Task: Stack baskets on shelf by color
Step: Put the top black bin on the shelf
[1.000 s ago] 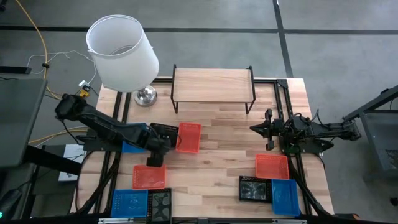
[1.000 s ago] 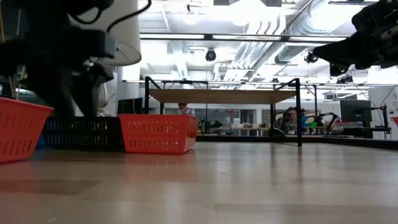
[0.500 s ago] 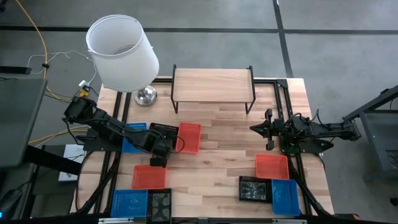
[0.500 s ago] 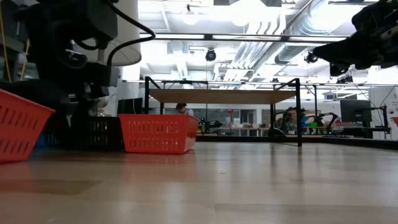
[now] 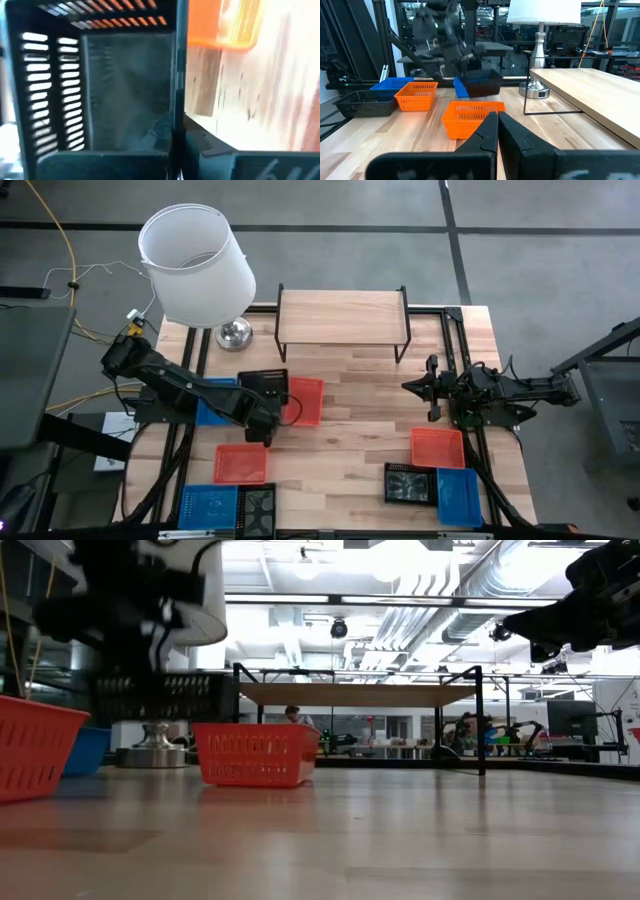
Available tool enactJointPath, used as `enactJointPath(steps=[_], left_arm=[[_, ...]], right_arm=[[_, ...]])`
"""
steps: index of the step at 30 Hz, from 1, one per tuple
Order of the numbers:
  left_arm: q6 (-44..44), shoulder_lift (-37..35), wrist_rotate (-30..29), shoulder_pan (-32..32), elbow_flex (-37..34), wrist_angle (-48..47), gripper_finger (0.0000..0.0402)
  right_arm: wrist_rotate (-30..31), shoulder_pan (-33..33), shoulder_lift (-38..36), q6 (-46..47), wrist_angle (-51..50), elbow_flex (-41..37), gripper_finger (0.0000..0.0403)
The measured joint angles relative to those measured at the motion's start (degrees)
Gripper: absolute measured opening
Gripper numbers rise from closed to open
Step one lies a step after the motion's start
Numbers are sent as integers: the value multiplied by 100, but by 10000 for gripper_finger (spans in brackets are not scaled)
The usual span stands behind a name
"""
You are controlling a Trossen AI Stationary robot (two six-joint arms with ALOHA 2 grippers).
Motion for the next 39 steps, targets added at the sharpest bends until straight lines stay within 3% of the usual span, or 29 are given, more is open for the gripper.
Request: enactJointPath(steps=[5,11,14,17,22,26,28,39], left_arm=[[1071,0,-602,-244,814,-304,1],[4386,0,-1880,-286,1461,259,0],[6476,0,-2247,6,1596,785,0],[8344,0,-2172,511,1619,1302,0],[10442,85,-2448,1451,1619,1454,0],[11346,228,-2962,1992,1619,1395,0],[11653,282,-2949,2198,1615,1338,0],[11409,317,-2746,2714,1612,1299,1]], right_arm=[[2,0,0,0,0,0,0],[2,2,0,0,0,0,0],[2,0,0,0,0,0,0],[2,0,0,0,0,0,0],[2,1,0,0,0,1,0],[2,2,0,0,0,2,0],[0,0,0,0,0,0,0],[2,0,0,0,0,0,0]])
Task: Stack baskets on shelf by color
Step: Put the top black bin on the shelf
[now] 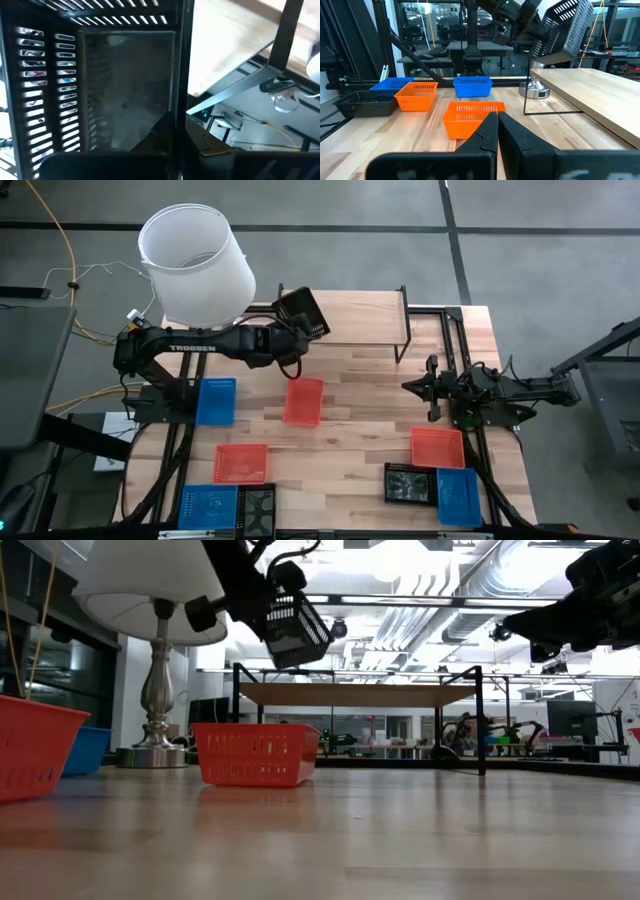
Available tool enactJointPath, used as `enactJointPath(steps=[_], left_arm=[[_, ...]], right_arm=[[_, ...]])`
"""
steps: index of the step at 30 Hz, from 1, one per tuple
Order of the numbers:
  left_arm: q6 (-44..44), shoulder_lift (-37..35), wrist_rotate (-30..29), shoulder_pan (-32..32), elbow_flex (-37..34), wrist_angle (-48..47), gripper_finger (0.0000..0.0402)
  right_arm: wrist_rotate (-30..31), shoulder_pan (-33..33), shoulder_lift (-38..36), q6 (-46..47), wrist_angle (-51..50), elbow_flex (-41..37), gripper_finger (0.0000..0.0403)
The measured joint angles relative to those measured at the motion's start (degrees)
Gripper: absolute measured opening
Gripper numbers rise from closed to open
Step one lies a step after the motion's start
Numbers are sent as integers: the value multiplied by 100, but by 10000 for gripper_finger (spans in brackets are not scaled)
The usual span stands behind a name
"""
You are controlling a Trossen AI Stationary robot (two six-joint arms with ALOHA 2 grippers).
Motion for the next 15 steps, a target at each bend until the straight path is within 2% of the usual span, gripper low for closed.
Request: enactJointPath(steps=[6,15], left_arm=[[-94,0,541,92,0,-17,11],[-96,0,662,359,0,-16,38]], right_arm=[[0,0,0,0,0,1,0],[0,0,0,0,0,0,0]])
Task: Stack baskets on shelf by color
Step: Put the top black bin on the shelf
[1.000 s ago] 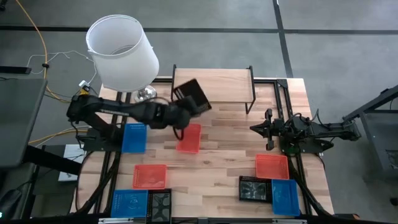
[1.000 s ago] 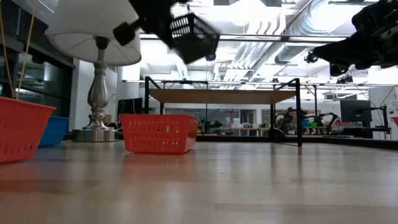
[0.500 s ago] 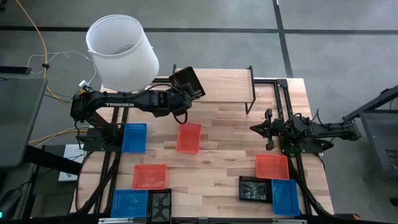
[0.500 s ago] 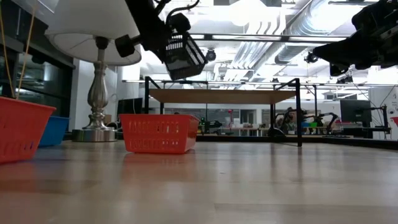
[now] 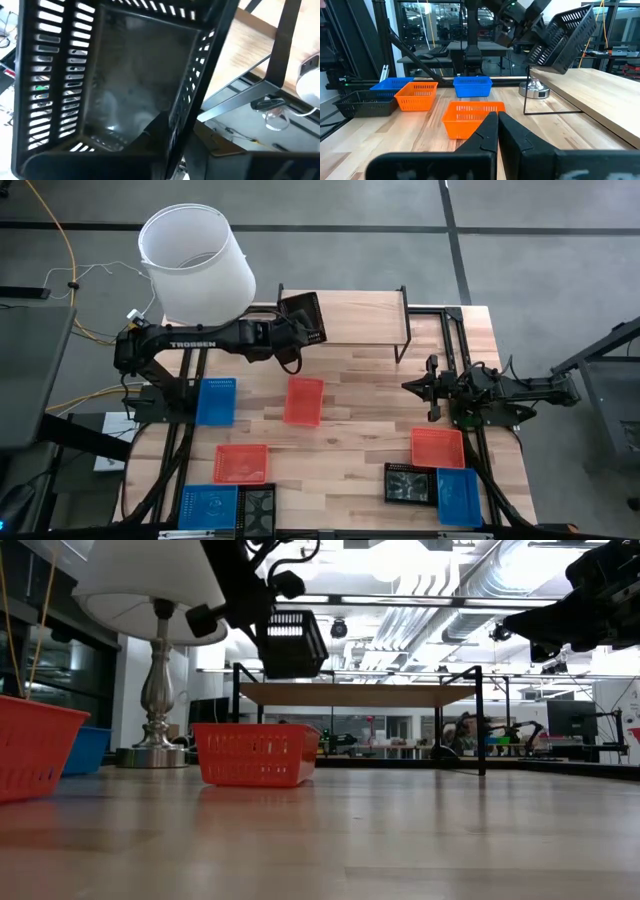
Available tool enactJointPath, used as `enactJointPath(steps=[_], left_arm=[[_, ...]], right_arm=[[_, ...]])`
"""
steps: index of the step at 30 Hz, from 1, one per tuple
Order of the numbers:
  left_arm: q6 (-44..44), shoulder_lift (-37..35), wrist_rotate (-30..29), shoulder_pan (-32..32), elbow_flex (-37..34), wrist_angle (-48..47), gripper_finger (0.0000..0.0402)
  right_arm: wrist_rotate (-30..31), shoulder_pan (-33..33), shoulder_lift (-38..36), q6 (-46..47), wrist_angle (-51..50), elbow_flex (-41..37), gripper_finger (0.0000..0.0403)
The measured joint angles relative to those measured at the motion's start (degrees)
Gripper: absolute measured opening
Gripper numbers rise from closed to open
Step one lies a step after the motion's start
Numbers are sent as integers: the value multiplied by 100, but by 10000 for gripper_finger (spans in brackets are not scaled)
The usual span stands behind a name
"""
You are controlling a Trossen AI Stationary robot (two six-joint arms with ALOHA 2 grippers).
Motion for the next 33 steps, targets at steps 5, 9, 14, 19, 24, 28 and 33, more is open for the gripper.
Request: enactJointPath(steps=[5,9,14,19,24,28,33], left_arm=[[-59,0,130,165,0,-1,55],[-241,0,165,291,0,0,70],[-486,0,179,416,0,3,91],[-701,0,174,496,0,7,114],[-1176,-17,-316,409,-2,322,132],[-1629,-58,-843,189,-2,932,138],[-2307,-239,-562,-97,-2,1819,133]], right_arm=[[0,0,0,0,0,0,0],[0,1,0,2,0,1,0],[0,0,0,0,0,0,0],[-2,0,0,0,0,0,0],[0,2,0,0,0,0,0],[-2,2,0,0,0,0,0],[-2,0,0,0,0,0,0]])
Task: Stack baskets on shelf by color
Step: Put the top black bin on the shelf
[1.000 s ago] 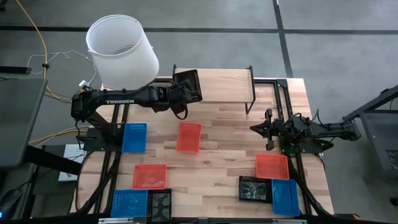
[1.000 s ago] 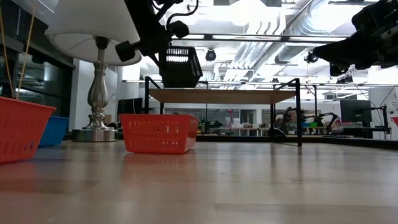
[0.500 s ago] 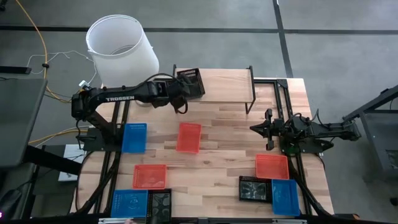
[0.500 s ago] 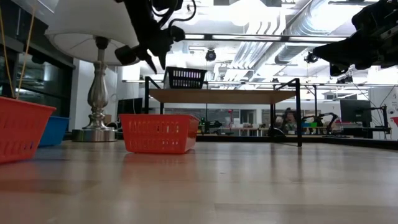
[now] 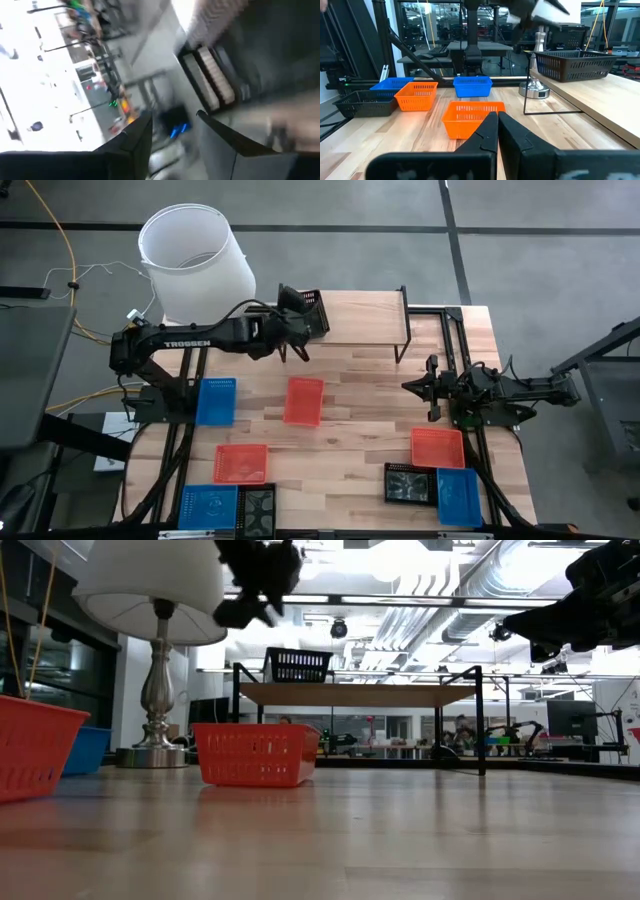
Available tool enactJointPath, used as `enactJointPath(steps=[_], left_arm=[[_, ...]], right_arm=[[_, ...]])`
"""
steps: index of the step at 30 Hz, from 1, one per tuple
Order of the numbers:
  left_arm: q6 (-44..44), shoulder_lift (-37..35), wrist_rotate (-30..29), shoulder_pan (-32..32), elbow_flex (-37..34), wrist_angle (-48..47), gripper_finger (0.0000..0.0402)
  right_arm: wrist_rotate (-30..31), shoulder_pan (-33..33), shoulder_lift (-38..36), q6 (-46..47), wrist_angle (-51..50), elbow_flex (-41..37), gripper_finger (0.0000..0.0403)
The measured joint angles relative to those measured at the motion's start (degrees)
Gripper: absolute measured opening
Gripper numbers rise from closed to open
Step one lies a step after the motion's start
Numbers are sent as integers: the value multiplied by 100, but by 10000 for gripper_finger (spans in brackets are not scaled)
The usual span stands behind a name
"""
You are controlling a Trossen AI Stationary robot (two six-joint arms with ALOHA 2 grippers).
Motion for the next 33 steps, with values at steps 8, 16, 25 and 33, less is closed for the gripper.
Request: enactJointPath(steps=[8,16,25,33], left_arm=[[-2781,-63,2001,-132,0,1331,55],[-5370,398,3537,100,4,1379,3],[-5838,1221,3127,68,4,2114,0],[-5836,1522,2205,92,4,2432,0]], right_arm=[[2,1,0,0,0,0,0],[1,0,0,0,0,0,0],[2,1,0,0,0,0,0],[2,1,0,0,0,0,0]])
